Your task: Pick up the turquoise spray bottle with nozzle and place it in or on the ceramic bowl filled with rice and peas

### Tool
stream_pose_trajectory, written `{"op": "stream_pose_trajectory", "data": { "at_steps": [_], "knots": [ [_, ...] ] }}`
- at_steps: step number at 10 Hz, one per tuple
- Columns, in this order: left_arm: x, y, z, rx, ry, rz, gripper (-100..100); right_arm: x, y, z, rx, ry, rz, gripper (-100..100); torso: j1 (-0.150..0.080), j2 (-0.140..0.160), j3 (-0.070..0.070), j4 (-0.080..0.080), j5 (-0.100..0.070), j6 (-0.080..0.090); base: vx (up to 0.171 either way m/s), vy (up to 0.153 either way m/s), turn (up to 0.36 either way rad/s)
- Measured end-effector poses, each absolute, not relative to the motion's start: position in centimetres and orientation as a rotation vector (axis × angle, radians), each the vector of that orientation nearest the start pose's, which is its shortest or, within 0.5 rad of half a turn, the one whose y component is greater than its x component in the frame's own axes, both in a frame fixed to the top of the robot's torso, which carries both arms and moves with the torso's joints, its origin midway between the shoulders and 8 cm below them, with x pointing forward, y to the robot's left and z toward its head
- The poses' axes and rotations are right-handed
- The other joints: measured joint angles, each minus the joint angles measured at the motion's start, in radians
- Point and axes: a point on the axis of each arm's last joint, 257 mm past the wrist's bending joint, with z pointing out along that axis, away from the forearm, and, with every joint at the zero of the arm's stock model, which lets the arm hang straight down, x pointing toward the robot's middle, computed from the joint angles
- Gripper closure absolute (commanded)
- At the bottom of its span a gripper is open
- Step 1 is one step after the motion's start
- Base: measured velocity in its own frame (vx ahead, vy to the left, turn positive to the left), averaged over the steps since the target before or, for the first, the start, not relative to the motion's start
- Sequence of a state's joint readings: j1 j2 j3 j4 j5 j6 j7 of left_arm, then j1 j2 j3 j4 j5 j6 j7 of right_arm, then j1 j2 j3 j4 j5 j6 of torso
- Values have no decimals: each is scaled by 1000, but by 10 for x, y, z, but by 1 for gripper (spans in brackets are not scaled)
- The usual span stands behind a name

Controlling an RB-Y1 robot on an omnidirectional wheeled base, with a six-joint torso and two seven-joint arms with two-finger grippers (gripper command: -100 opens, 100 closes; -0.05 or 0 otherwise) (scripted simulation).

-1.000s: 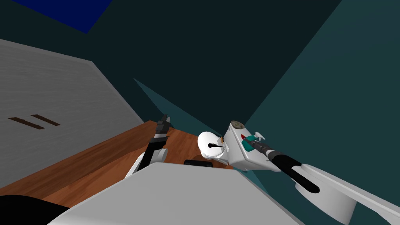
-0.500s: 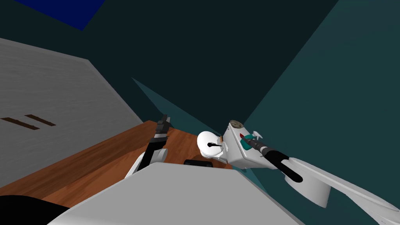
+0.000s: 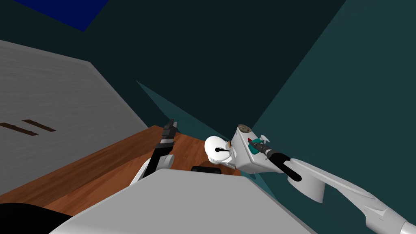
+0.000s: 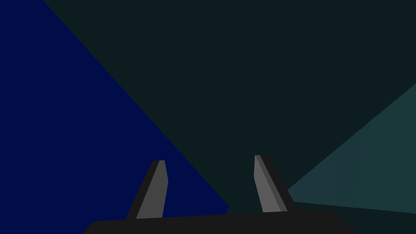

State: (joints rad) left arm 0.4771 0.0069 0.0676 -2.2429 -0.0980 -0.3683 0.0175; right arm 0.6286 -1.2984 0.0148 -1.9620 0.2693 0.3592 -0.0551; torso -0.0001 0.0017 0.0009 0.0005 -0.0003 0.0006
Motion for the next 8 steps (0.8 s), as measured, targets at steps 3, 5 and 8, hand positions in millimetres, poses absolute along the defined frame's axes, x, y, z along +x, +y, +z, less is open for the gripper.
{"op": "stream_pose_trajectory", "data": {
  "at_steps": [3,5,8],
  "knots": [
    [371,299,-11,-716,759,-1154,0,389,-510,-235,234,2059,-123,-100,-1,1,0,0,0,0,-28,-23,-22],
    [371,299,-11,-716,759,-1154,0,398,-505,-235,226,2058,-123,-100,0,0,0,0,0,0,-18,-14,-14],
    [371,299,-11,-716,759,-1154,0,411,-504,-232,219,2054,-139,-100,-1,0,0,0,0,0,-20,-18,-14]
  ]
}}
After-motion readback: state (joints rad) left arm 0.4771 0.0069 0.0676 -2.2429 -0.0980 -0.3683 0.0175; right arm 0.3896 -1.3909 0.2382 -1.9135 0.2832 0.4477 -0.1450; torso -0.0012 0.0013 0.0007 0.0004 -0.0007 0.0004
